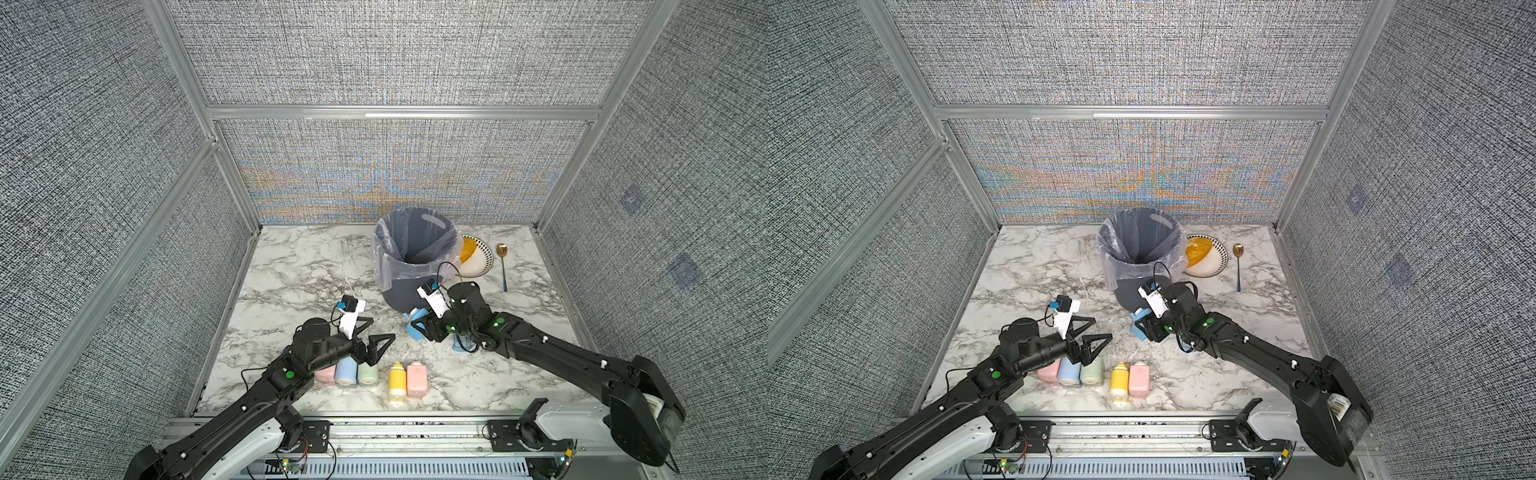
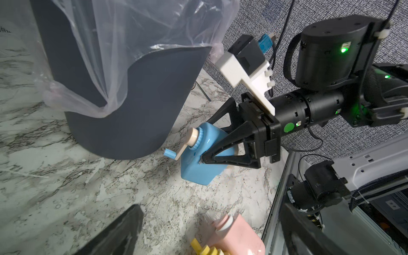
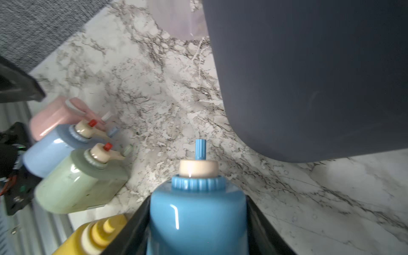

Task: Take out the pencil sharpener tray and clean the shavings
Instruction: Place the pencil sharpener at the center of the board.

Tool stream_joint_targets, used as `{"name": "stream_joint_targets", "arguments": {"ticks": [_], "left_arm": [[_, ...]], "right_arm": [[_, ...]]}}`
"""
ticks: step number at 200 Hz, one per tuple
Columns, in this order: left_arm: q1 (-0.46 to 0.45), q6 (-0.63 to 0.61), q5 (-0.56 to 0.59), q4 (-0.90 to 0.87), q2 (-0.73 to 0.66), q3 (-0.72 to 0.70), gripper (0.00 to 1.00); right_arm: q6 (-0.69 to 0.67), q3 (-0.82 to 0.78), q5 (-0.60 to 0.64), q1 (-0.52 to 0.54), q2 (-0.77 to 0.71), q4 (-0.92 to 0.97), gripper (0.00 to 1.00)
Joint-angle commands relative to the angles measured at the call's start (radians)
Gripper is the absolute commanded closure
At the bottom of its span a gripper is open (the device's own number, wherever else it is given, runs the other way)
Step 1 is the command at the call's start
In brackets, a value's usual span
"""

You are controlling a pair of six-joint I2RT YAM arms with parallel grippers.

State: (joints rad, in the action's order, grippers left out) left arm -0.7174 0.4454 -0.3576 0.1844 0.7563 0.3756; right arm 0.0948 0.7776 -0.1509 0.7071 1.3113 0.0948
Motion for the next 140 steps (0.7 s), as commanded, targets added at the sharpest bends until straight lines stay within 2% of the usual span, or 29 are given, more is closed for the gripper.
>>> {"name": "stream_joint_targets", "arguments": {"ticks": [1, 85, 101, 140], "left_arm": [[0.001, -0.002, 0.016, 0.000, 0.008, 0.002, 0.00], [0.002, 0.009, 0.070, -0.047, -0.024, -0.011, 0.00], [0.001, 0.013, 0.074, -0.054, -0.013, -0.004, 0.00], [0.001, 0.019, 0.083, -0.057, -0.002, -0.001, 0.00]], "right_arm": [[-0.031, -0.009, 0.107, 0.007, 0.028, -0.055, 0.79], [-0.032, -0.040, 0.223, 0.047, 0.147, -0.099, 0.77], [-0.030, -0.035, 0.240, 0.054, 0.158, -0.090, 0.73], [-0.024, -0.010, 0.270, 0.071, 0.165, -0.053, 0.50]]}}
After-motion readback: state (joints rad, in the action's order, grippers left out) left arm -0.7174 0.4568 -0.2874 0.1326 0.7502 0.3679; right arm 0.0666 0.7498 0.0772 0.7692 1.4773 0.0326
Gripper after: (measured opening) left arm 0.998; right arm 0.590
